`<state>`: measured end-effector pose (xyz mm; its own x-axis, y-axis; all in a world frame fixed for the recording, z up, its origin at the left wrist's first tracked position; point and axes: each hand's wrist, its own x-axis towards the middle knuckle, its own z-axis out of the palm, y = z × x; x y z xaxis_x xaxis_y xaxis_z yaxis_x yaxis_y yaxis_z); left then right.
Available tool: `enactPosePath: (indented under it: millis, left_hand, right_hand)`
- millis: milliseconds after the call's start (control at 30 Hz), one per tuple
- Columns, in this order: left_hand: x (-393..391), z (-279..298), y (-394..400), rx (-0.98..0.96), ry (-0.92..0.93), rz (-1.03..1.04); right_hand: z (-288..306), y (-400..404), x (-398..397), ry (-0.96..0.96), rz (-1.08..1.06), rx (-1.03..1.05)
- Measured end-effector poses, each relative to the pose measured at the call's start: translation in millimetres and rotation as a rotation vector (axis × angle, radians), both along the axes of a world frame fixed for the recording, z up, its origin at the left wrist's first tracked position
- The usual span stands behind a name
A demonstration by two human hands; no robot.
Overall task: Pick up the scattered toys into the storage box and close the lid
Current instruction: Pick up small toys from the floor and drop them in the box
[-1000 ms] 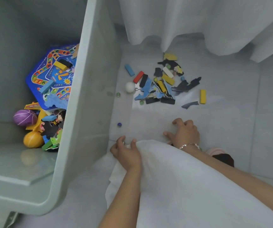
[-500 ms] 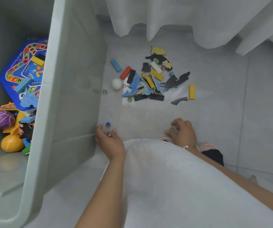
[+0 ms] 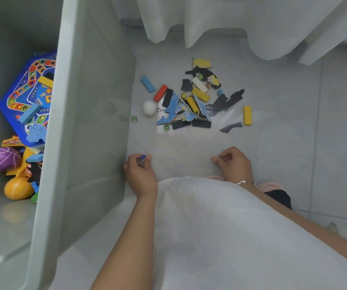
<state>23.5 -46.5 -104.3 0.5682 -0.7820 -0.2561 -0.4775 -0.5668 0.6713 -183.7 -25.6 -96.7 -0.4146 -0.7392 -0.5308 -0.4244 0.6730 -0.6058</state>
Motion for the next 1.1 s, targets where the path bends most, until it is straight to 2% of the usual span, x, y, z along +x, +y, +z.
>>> enactPosePath:
  millis: [100,200,400,467,533,600,733,900,1000,1100]
  left_hand:
    - [-13.0,4.9,-14.3,-0.015,0.131,-0.006]
    - [-28.4,10.1,-27.2,0.018,0.371,0.017]
    - [-42.4,16.8,-55.2,0.16,0.669,0.132]
    - [-41.1,12.2,-61.9,0.2,0.61,0.102]
    - [-39.5,6.7,-64.0,0.204,0.367,-0.047]
    - [-39.9,3.3,-65.1,0.163,0.204,-0.123]
    - [-43.1,-3.0,-68.9,0.106,0.114,-0.159]
    - [-41.7,-5.7,-74.4,0.046,0.108,-0.175]
    - [-37.5,3.6,-71.3,0.056,0.293,-0.072]
    - [-29.3,11.2,-73.0,0.046,0.765,0.215]
  right_hand:
    - [8.5,-12.1,5.8,-0.088,-0.034,-0.038]
    - [12.2,-21.4,14.8,-0.157,-0.038,-0.092]
    - [17.7,-37.3,21.1,-0.315,-0.109,-0.101]
    - [19.1,-45.2,18.9,-0.375,-0.127,-0.101]
    - [19.0,-50.5,16.8,-0.403,-0.131,-0.101]
    - [18.2,-51.8,17.0,-0.422,-0.137,-0.104]
    - [18.5,-47.4,22.2,-0.445,-0.168,-0.108]
    - [21.1,-48.4,23.8,-0.456,-0.189,-0.107]
    - [24.4,-55.3,26.1,-0.453,-0.173,-0.118]
    - [29.5,-63.5,30.8,-0.465,-0.164,-0.137]
